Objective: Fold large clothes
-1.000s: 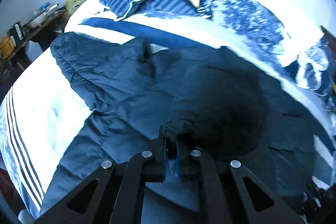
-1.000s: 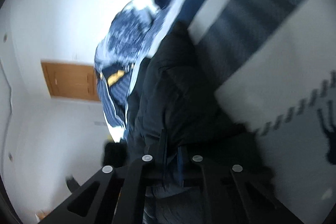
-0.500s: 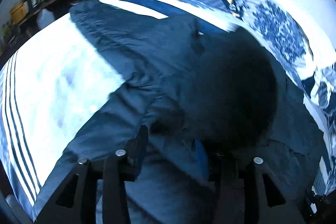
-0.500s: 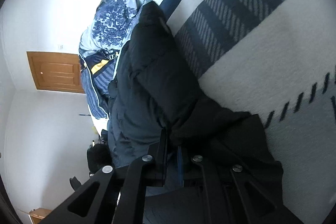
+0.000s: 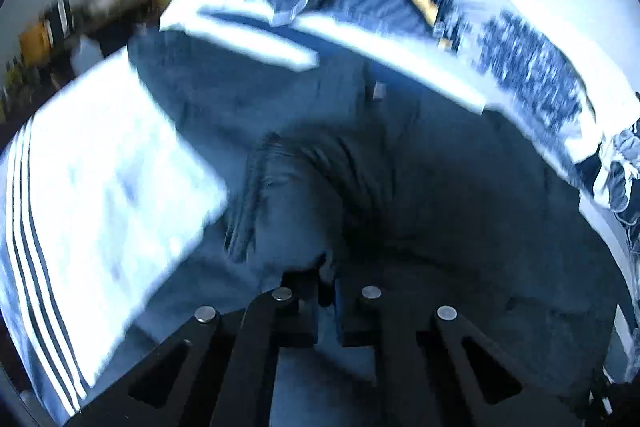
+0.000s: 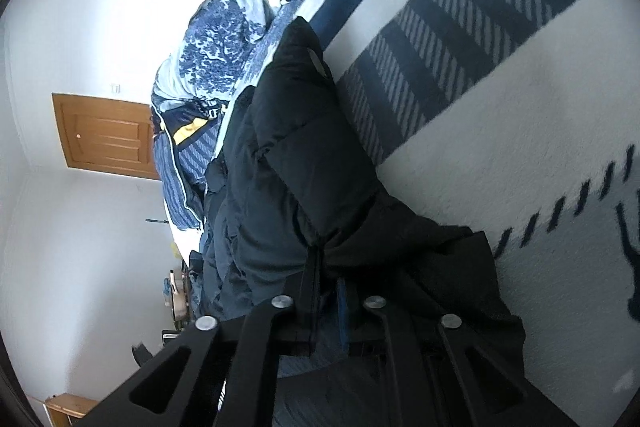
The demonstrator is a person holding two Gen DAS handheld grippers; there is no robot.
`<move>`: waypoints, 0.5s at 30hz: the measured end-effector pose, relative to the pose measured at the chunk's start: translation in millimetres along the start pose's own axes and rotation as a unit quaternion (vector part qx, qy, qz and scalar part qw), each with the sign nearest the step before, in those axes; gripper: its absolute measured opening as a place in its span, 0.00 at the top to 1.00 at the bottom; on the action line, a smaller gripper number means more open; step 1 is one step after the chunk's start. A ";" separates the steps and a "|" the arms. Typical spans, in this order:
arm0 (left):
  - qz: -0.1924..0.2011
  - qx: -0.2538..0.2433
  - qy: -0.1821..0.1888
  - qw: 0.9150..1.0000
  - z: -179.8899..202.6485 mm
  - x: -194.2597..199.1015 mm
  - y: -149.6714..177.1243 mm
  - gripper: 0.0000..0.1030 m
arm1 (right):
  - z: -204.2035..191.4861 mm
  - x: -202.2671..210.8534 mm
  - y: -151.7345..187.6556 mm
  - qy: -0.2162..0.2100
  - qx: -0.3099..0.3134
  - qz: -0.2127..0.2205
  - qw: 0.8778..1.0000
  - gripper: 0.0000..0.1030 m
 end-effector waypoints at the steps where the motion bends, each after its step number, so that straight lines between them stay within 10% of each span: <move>1: 0.016 -0.013 0.002 1.000 6.0 4.7 -7.7 0.95 | -3.4 2.8 -0.2 0.002 0.006 0.006 1.000 0.97; 10: 0.044 -0.097 0.032 0.994 69.9 -14.1 -47.9 0.92 | 9.3 14.1 -10.2 0.047 0.006 0.041 0.998 0.97; 15: -0.046 -0.151 -0.012 0.987 60.4 -56.5 -6.9 0.79 | 21.5 11.6 -16.3 0.068 -0.009 0.046 0.997 0.97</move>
Point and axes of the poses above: each gripper's, at about its wrist camera, not at the fingertips, and x roughly against the way its jaws point, z to its right, y to its underside, the point moved 8 cm from there along -x, roughly the way its jaws point, and after that the axes turned 2 degrees about -x, right-handed, at the moved point
